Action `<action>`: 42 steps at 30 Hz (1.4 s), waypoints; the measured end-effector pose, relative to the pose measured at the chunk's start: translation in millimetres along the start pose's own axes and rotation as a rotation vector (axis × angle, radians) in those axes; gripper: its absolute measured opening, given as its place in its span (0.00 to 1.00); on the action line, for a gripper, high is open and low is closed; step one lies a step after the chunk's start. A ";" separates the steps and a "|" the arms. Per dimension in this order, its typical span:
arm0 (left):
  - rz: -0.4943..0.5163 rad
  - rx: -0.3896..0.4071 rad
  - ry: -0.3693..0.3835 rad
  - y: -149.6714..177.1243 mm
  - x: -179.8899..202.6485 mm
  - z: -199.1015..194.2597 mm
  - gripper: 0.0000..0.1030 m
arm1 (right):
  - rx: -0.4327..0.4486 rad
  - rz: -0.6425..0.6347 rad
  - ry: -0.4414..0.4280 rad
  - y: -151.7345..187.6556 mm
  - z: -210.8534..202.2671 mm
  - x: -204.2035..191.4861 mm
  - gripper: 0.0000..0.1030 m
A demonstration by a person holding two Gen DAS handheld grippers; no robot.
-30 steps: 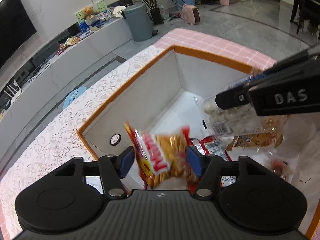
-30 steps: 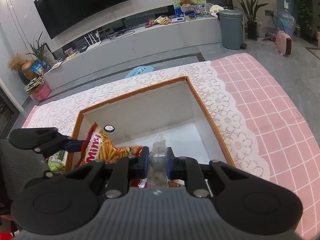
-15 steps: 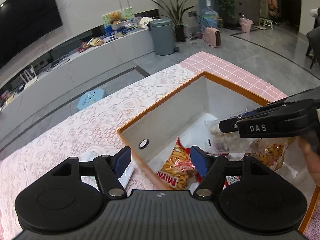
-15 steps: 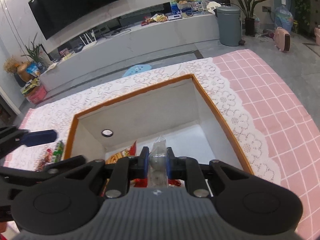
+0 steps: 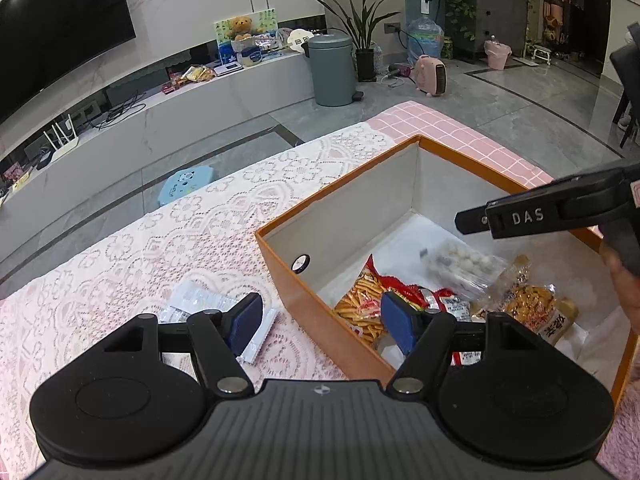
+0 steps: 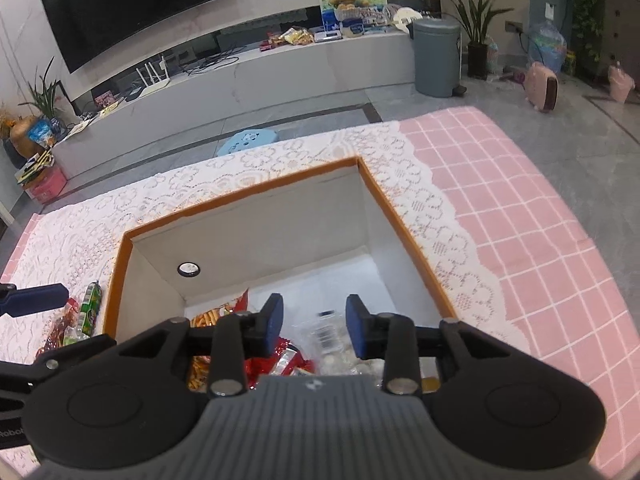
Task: Organize snacks
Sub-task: 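Move both tools back over the remaining snacks on the table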
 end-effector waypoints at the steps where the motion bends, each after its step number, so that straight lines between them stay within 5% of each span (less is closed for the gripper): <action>1: -0.001 0.000 -0.002 1.1 -0.3 -2.5 0.77 | 0.003 -0.010 0.004 0.3 -3.0 -1.4 0.33; 10: -0.007 0.001 -0.018 11.3 -5.6 -30.3 0.77 | -0.002 -0.053 0.003 12.8 -29.1 -20.7 0.42; 21: -0.072 0.013 -0.059 40.0 -27.5 -71.0 0.77 | 0.045 -0.106 -0.046 43.1 -81.1 -65.2 0.77; 36: -0.253 0.090 -0.096 114.0 -63.4 -97.4 0.77 | 0.169 -0.199 -0.254 121.3 -115.0 -150.2 0.80; 42: -0.323 0.064 -0.088 142.5 -77.3 -87.4 0.77 | 0.111 -0.234 -0.284 145.3 -93.1 -170.6 0.80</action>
Point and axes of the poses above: each gripper's, at about its wrist camera, not at the fingertips, and z roughly the way its jaws point, x to its right, y to its underside, the point moved 8 cm from there along z, roughly the way its jaws point, and after that the axes turned 13 degrees about z, right-handed, at the moved point
